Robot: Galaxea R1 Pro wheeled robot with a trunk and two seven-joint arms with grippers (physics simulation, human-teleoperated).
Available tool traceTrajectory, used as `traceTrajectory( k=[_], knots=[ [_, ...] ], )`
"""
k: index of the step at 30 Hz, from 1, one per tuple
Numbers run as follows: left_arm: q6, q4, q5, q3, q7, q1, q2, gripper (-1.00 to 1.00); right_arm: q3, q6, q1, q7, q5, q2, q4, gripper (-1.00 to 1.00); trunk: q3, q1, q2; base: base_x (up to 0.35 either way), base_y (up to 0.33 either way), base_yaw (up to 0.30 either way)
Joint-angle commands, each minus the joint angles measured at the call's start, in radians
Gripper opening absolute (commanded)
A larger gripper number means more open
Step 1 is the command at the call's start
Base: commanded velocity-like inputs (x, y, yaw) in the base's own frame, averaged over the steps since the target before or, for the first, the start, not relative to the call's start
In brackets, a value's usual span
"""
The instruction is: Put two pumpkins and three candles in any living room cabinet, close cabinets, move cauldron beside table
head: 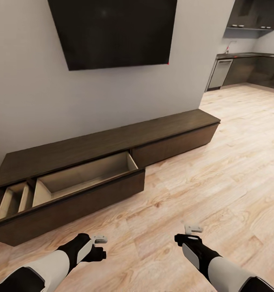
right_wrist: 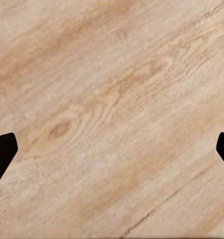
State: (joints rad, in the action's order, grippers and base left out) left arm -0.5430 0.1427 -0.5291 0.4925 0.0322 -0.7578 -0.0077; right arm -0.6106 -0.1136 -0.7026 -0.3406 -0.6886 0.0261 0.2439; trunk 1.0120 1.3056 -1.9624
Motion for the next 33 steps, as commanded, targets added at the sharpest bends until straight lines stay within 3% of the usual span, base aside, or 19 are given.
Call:
traceTrajectory(
  k=[1, 18, 26, 33],
  knots=[
    [0.000, 0.000, 0.000, 0.000, 0.000, 0.000, 0.000, 1.00, 0.000, 0.000, 0.000, 0.000, 0.000, 0.000, 0.000, 1.00, 0.002, 0.000, 0.000, 0.000, 0.000, -0.105],
    [0.037, -0.018, -0.003, 0.000, 0.000, 0.000, 0.000, 1.00, 0.000, 0.002, 0.000, 0.004, -0.002, 0.000, 0.000, 1.00, 0.025, 0.000, 0.000, 0.000, 0.000, -0.132],
    [0.038, -0.020, -0.003, -0.001, 0.000, 0.000, -0.001, 1.00, 0.000, 0.064, 0.010, 0.006, -0.002, -0.001, 0.000, 1.00, 0.023, 0.000, 0.000, 0.000, 0.000, -0.268],
    [0.038, -0.020, -0.003, 0.000, 0.000, 0.000, -0.001, 1.00, 0.000, 0.072, 0.014, 0.005, -0.002, 0.000, 0.001, 1.00, 0.016, 0.000, 0.000, 0.000, 0.000, -0.265]
  ],
)
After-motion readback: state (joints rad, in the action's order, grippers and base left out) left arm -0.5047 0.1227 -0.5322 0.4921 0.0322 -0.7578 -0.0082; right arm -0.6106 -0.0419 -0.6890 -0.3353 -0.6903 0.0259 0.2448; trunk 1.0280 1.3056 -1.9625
